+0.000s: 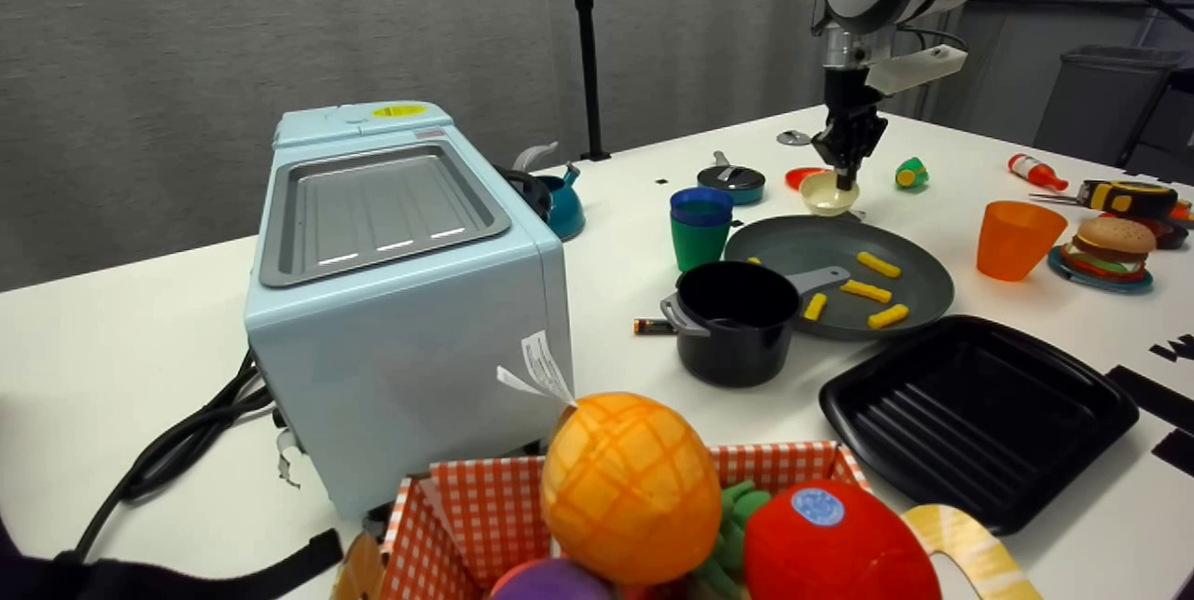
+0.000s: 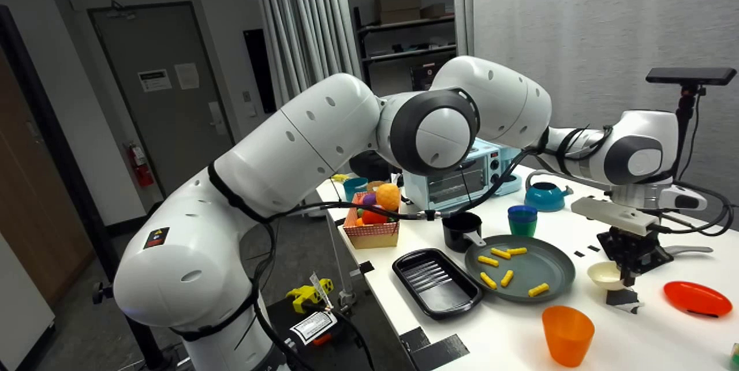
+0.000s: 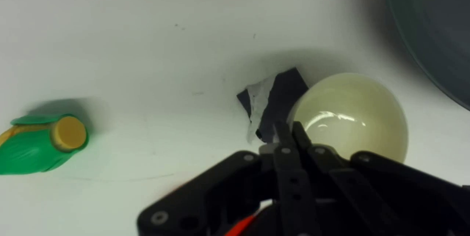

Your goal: Pour the things in the white bowl onto the plate

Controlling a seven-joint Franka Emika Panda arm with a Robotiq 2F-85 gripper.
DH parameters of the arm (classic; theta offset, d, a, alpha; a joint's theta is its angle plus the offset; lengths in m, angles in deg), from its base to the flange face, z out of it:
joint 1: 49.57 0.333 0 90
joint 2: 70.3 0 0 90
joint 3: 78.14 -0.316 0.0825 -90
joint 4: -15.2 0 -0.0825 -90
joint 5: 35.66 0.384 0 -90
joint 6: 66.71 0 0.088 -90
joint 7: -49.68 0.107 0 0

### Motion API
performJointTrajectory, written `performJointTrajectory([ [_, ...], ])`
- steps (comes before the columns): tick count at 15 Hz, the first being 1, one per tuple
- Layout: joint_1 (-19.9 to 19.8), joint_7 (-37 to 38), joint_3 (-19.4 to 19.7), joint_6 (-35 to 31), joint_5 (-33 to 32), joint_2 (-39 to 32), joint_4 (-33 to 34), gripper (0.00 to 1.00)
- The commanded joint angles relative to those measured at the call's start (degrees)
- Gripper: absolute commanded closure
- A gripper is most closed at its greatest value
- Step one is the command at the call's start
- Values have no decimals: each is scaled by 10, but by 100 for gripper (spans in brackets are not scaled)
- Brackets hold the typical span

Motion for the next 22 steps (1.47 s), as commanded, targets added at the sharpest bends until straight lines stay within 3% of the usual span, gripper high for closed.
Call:
performJointTrajectory([
  [1, -2, 15, 3, 30, 8, -44, 62, 99],
  [5, -4, 24, 11, 39, 2, -59, 87, 99],
  [6, -3, 26, 14, 34, -1, -62, 90, 76],
  [16, -4, 16, 5, 32, 11, -59, 114, 5],
  [18, -5, 11, -9, 32, 20, -46, 118, 0],
  [22, -7, -8, -45, 15, 39, -10, 117, 0],
])
